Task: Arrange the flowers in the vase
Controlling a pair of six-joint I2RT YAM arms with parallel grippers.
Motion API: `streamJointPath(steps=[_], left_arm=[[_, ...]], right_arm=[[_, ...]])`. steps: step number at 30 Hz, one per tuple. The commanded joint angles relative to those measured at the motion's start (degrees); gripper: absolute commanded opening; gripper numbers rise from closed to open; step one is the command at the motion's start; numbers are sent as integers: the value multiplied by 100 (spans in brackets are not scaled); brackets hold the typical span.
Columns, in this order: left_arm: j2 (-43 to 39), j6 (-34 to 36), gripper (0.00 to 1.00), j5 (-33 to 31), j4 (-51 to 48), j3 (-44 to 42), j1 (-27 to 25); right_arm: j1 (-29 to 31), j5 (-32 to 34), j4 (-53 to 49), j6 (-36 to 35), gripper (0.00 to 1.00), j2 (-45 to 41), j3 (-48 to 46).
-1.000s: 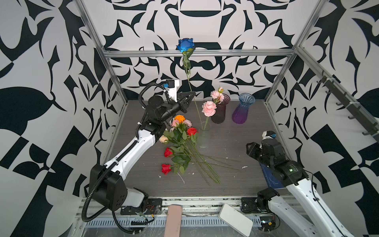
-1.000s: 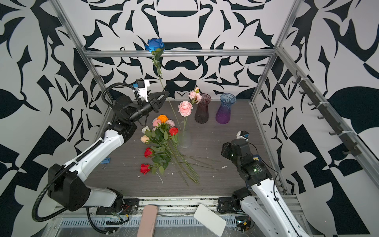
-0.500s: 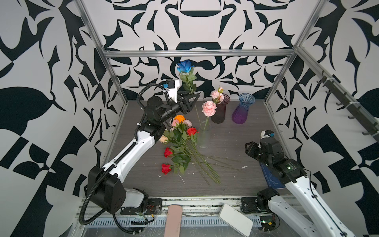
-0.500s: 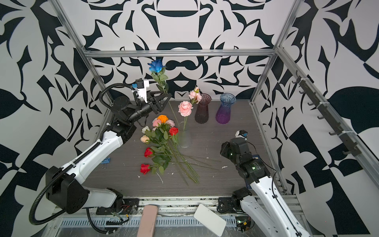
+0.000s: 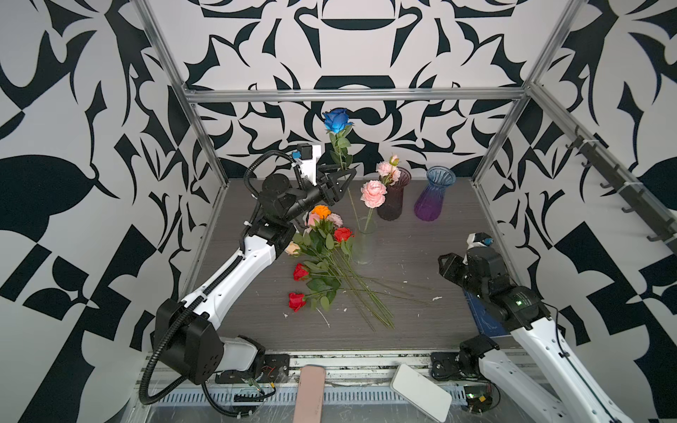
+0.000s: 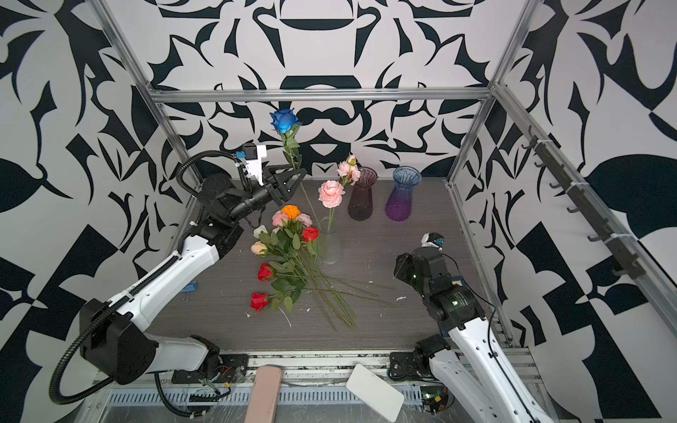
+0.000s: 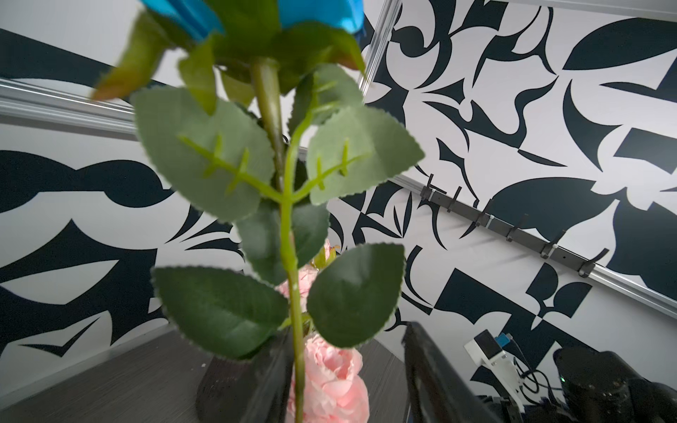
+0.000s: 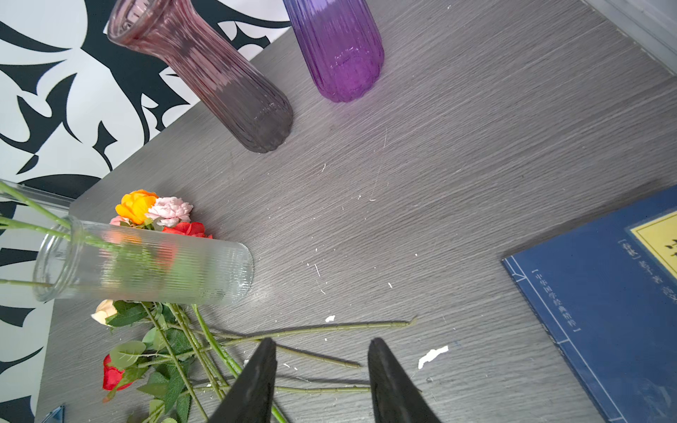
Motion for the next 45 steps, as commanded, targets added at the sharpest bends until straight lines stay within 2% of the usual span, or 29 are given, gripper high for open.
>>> streamJointPath(steps=[1,14,24,31,35,45], left_arm=[[-110,-95,51,-39,227,-144,-38],[11,-414,51,-244,712,-718,-266],[202,-744,52,-251,708,-769,-325],[396,-1134,53,-186,344,-662,-327],[448,-1369,59,-335,223,-714,-328],[800,-1501,61,193,-908,24,-328]], right_arm=[[-19,1,100,2,45,-65,154],[-13,64,-91,-24,45,-189,195],[-17,80,-179,15,45,-285,173],[-16,53,-177,12,45,-246,204],[-13,35,-172,11,45,-235,204],[-17,-39,-80,-50,45,-95,222]])
